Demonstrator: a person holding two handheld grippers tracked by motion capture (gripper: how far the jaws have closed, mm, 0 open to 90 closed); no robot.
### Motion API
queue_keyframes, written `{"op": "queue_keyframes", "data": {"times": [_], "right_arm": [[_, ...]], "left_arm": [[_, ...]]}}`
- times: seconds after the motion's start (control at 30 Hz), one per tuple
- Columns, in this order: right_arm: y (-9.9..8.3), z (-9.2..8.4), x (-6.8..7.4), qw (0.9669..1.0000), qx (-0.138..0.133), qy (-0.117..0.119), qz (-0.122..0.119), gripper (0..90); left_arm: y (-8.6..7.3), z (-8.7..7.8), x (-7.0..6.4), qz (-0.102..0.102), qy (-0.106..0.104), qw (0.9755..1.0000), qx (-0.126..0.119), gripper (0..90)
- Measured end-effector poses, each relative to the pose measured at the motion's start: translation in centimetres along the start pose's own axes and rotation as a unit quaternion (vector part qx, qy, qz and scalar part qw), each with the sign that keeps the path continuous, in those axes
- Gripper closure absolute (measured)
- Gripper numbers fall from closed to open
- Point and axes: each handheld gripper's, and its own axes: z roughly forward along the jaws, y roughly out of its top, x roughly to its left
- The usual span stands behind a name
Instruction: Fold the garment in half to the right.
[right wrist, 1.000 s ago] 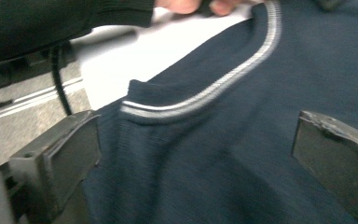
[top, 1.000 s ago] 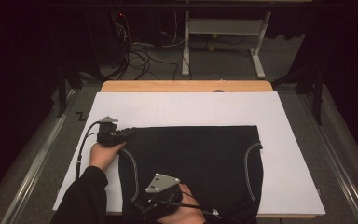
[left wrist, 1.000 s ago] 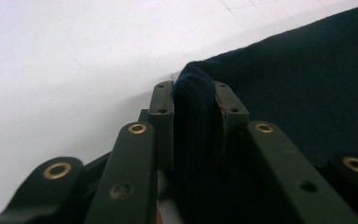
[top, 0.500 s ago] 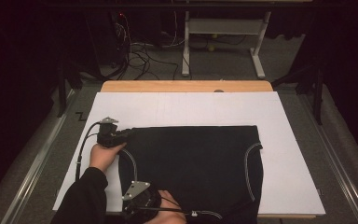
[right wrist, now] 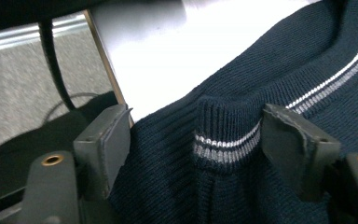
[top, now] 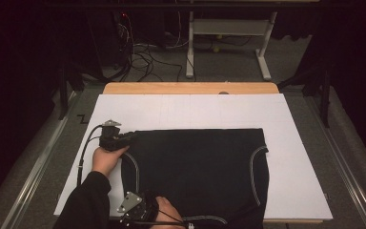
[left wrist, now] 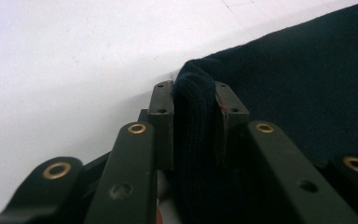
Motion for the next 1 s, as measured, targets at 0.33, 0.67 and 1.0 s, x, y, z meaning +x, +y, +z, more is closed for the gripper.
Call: {"op": "queue_keyframes", "data": {"times": [0.33,0.67,1.0], "right_arm": [[-0.4,-0.6,-1.7,0.9987,-0.012,0.016,0.046,50.3],[-0.6,-0.8,-2.2,0.9992,-0.012,0.000,0.038,71.5],[-0.7,-2.8,-2.4,0.9979,-0.055,-0.017,0.029,73.8]], "left_arm": [[0.0,0.0,0.1,-0.005,-0.005,1.0000,0.000,68.9],[0.0,0.0,0.2,-0.007,-0.006,1.0000,-0.001,69.0],[0.1,0.0,0.4,-0.018,-0.009,0.9998,0.001,68.7]]}}
